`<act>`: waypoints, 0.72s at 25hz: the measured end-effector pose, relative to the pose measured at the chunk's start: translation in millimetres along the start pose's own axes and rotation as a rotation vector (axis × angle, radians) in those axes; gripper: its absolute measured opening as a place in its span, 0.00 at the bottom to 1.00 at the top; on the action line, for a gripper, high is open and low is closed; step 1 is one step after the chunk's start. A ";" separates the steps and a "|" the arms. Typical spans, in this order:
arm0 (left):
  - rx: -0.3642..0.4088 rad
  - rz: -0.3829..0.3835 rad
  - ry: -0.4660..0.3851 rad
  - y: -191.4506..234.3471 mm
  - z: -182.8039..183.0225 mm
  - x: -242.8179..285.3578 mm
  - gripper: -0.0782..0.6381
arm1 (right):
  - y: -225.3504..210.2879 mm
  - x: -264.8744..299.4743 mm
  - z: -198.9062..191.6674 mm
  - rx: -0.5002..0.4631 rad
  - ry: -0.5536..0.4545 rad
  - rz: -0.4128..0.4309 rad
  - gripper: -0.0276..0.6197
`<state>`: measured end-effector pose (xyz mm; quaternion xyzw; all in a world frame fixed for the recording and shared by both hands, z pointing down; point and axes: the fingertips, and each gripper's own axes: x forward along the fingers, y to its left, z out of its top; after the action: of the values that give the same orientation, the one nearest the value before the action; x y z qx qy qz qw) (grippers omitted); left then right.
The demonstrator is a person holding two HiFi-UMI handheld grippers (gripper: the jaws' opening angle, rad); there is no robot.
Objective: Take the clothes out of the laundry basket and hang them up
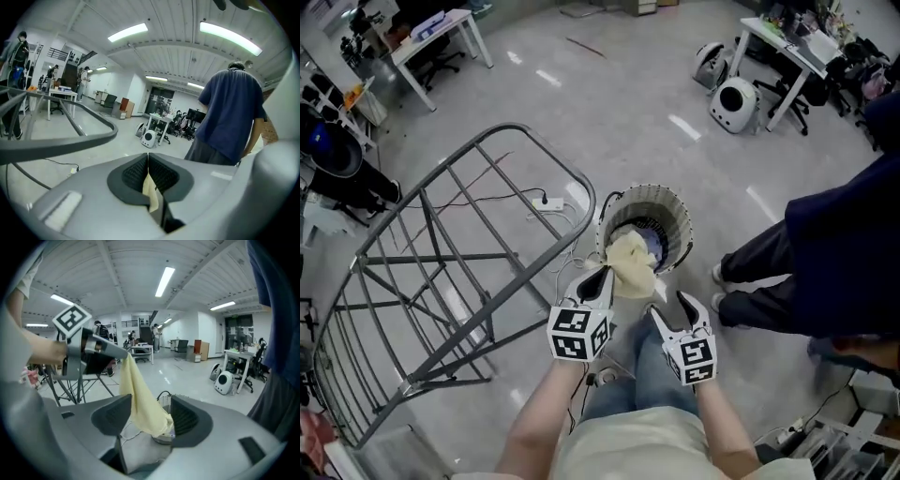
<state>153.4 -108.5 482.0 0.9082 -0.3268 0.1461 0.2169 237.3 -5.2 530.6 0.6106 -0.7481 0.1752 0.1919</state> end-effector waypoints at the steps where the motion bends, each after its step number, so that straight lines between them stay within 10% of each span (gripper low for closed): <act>1: 0.014 0.000 -0.017 -2.8 7.6 -14.9 0.13 | 8.6 -3.4 -5.0 -0.015 0.017 0.008 0.44; 18: 0.100 0.001 -0.322 -43.1 126.7 -213.7 0.13 | 129.4 -21.3 -61.0 -0.114 0.122 0.168 0.42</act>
<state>38.5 -27.4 272.8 0.9295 -0.3499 0.0151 0.1160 118.7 68.1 569.1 0.5223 -0.7922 0.1847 0.2560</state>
